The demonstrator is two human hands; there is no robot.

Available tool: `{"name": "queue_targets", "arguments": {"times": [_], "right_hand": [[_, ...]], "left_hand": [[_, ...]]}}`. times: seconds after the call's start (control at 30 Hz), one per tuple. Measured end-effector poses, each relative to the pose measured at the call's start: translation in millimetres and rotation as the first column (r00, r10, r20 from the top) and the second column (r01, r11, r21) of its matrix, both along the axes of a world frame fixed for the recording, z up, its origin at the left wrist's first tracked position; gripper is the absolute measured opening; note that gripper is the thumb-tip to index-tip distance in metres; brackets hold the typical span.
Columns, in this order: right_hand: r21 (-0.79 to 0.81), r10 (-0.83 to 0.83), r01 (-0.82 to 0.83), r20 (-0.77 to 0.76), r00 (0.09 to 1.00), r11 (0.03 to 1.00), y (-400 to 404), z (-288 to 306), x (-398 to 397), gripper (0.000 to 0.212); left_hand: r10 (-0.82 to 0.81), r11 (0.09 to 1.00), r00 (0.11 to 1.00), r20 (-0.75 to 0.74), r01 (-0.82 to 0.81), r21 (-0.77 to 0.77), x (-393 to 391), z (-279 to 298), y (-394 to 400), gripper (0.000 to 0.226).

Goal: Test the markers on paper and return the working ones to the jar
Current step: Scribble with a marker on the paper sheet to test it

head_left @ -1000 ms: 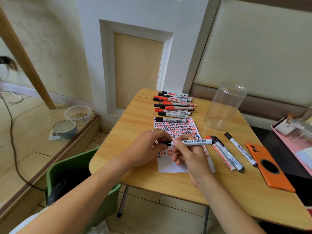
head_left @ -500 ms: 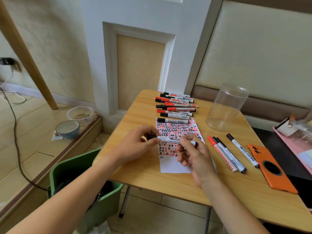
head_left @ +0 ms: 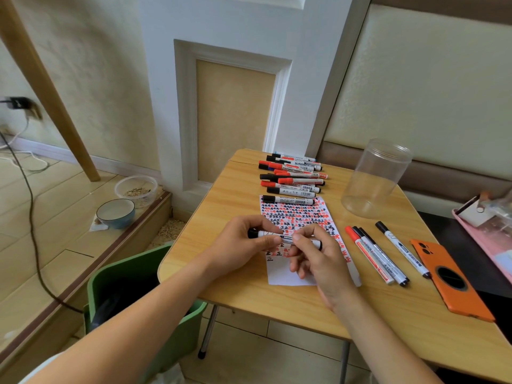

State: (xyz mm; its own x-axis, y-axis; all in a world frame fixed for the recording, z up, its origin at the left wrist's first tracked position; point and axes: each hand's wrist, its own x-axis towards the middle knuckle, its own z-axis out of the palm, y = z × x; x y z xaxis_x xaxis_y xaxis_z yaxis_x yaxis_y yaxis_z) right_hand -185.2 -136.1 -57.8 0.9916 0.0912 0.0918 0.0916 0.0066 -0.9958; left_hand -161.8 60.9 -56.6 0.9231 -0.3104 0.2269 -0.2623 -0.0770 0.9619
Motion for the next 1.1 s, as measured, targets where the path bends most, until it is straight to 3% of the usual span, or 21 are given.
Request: {"name": "queue_targets", "arguments": {"times": [0.63, 0.7, 0.77, 0.9, 1.0, 1.1], "right_hand": [[-0.038, 0.034, -0.032, 0.04, 0.999, 0.999, -1, 3, -5, 0.015], [-0.108, 0.056, -0.048, 0.073, 0.996, 0.993, -2, 8, -5, 0.009], [-0.287, 0.081, -0.027, 0.176, 0.981, 0.958, -4, 16, -4, 0.006], [-0.596, 0.195, 0.069, 0.367, 0.91, 0.8, -12, 32, -8, 0.009], [-0.685, 0.224, 0.118, 0.389, 0.894, 0.719, -22, 34, -12, 0.011], [-0.729, 0.132, 0.213, 0.384, 0.914, 0.651, -37, 26, -10, 0.012]], "left_hand": [[-0.027, 0.999, 0.999, -0.024, 0.028, 0.036, -2, 10, 4, 0.015], [-0.032, 0.997, 0.999, -0.034, 0.034, 0.065, -4, 14, 7, 0.015], [-0.02, 0.994, 1.0, -0.018, 0.021, 0.105, -6, 18, 9, 0.015], [-0.029, 0.989, 0.999, 0.016, 0.027, 0.142, -9, 20, 10, 0.02], [-0.01, 0.977, 0.998, 0.057, -0.002, 0.213, -9, 17, 3, 0.038], [0.085, 0.933, 0.986, 0.142, -0.129, 0.337, -6, 12, -4, 0.06]]}}
